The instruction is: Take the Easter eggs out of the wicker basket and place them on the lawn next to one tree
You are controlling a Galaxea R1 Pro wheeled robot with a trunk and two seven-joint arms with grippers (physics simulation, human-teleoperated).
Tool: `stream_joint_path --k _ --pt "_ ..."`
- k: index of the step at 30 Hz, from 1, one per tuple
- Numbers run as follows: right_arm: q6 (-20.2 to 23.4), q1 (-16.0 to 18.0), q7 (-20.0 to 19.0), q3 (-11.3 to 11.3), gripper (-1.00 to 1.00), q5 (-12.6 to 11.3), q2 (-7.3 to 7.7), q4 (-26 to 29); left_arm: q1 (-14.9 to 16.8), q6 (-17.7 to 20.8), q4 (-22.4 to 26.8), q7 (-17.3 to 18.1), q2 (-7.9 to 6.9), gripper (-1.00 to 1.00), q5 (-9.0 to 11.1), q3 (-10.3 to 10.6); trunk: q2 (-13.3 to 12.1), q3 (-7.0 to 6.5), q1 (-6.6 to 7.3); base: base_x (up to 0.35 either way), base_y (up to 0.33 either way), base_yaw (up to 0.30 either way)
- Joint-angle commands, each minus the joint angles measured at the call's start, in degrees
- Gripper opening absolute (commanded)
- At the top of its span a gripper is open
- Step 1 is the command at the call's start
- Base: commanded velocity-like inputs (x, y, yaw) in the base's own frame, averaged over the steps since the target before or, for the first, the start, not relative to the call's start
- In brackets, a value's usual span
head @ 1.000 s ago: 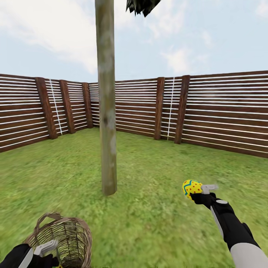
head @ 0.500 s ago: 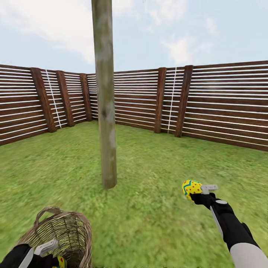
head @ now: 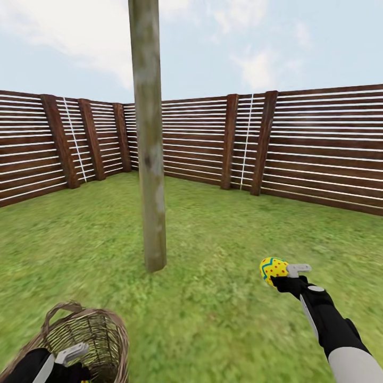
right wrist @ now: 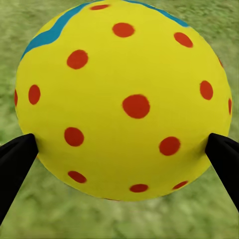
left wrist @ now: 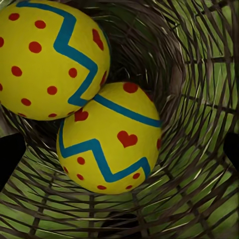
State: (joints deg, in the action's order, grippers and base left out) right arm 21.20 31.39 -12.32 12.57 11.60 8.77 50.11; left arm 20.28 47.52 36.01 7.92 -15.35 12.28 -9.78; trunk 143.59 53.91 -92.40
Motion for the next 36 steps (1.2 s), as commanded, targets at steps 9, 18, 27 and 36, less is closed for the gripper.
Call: stream_joint_path --k 9,18,27,36 --pt "0.16 0.01 -0.43 0.19 -1.00 0.70 -0.69 0.14 0.02 0.29 0.09 0.26 -0.21 1.00 -0.15 -0.58 0.11 1.39 -0.14 0.001 0.000 0.000" --pt "0.15 0.00 -0.43 0.17 -1.00 0.64 -0.69 0.16 0.02 0.23 0.02 0.25 -0.01 1.00 -0.24 -0.50 0.23 3.38 -0.37 0.000 0.000 0.000" --pt "0.16 -0.01 -0.43 0.17 -1.00 0.68 -0.77 0.09 0.02 0.20 0.02 0.33 -0.04 1.00 0.01 -0.67 0.35 5.38 -0.61 0.000 0.000 0.000" --pt "0.16 -0.01 -0.43 0.09 -1.00 0.70 -0.86 -0.19 0.02 0.20 0.02 0.30 0.03 1.00 0.05 -0.59 0.37 5.82 -0.66 0.087 0.000 0.000"
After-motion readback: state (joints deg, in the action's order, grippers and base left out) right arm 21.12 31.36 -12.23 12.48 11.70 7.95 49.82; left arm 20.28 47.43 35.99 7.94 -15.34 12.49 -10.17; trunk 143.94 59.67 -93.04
